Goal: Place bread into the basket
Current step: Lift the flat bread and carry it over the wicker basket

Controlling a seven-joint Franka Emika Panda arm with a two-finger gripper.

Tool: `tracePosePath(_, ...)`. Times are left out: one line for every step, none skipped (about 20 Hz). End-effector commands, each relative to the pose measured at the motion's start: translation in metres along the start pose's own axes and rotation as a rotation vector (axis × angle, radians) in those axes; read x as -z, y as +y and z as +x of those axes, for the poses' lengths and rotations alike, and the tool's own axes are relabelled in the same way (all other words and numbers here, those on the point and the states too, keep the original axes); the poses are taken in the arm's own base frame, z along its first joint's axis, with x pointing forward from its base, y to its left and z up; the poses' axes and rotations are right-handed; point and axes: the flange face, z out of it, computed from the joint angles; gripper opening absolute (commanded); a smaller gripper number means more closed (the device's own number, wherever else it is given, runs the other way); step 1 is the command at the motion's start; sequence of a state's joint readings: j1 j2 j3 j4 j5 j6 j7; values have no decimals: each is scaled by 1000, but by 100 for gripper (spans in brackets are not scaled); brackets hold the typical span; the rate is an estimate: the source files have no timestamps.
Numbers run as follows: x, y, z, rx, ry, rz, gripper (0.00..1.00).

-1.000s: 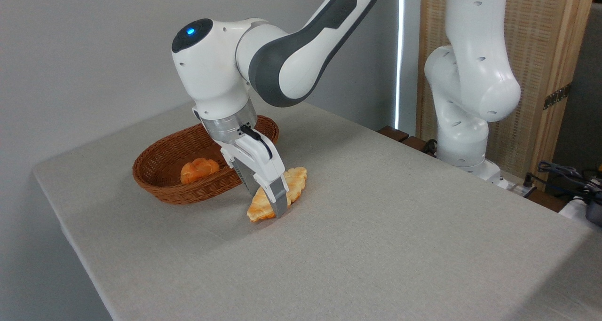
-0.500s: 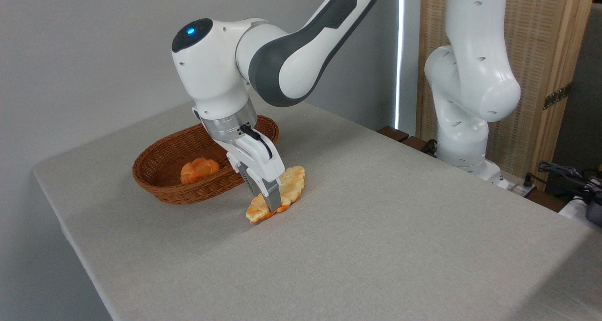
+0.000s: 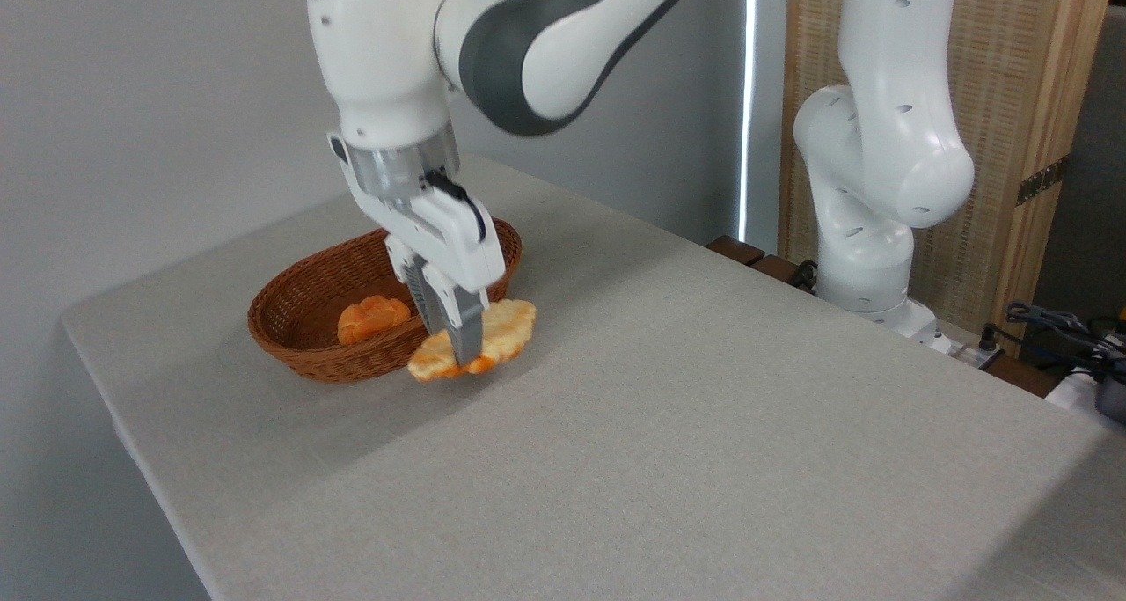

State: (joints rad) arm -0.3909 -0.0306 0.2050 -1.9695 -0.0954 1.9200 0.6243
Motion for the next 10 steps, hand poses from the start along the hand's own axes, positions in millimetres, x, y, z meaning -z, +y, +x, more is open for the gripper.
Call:
tracePosePath(32, 1, 3, 3, 44, 12, 41)
tracePosePath(37, 5, 6, 2, 64, 1, 41)
tracePosePath(43, 11, 12, 0, 86, -12, 41)
tracePosePath(50, 17, 18, 2, 110, -23, 41)
tracePosePath(50, 32, 27, -2, 120, -39, 41)
tracePosePath(49, 44, 34, -4, 121, -49, 41)
tracePosePath(48, 56, 40, -5, 117, -52, 44)
tracePosePath(45, 72, 48, -16, 111, -55, 47)
tracePosePath(41, 88, 56, -30, 103, -57, 48)
tracePosePath(37, 101, 64, -51, 101, -56, 48)
